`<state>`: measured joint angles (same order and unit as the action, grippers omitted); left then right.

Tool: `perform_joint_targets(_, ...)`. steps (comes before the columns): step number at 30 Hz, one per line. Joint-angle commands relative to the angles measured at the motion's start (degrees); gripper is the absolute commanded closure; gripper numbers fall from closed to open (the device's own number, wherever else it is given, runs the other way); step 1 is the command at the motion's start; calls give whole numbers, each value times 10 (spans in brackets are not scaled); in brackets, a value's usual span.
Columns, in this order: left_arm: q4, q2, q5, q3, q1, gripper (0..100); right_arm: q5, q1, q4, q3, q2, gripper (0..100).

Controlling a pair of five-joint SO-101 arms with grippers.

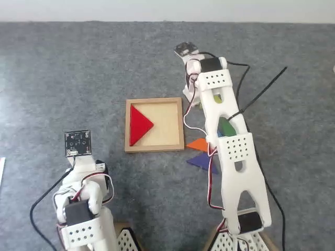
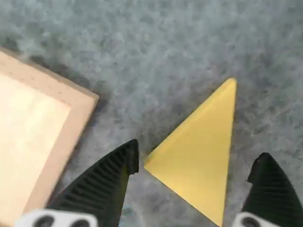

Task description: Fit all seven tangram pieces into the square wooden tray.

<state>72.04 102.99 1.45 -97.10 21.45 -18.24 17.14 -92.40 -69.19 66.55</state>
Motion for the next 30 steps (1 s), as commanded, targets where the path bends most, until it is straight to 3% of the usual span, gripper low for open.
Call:
perform_joint_targets(1, 2, 11, 1, 7, 4, 920, -26, -3, -19, -5, 5, 636)
perform_joint_targets(12, 2, 11, 1, 7, 4, 920, -63, -4, -43, -7, 11, 639)
perform_joint_targets(17, 2, 11, 1, 7, 4, 920, -80, -4, -30, -6, 12, 734)
perform_joint_targets(30, 2, 11, 1, 7, 4, 920, -83, -5, -26, -5, 14, 794)
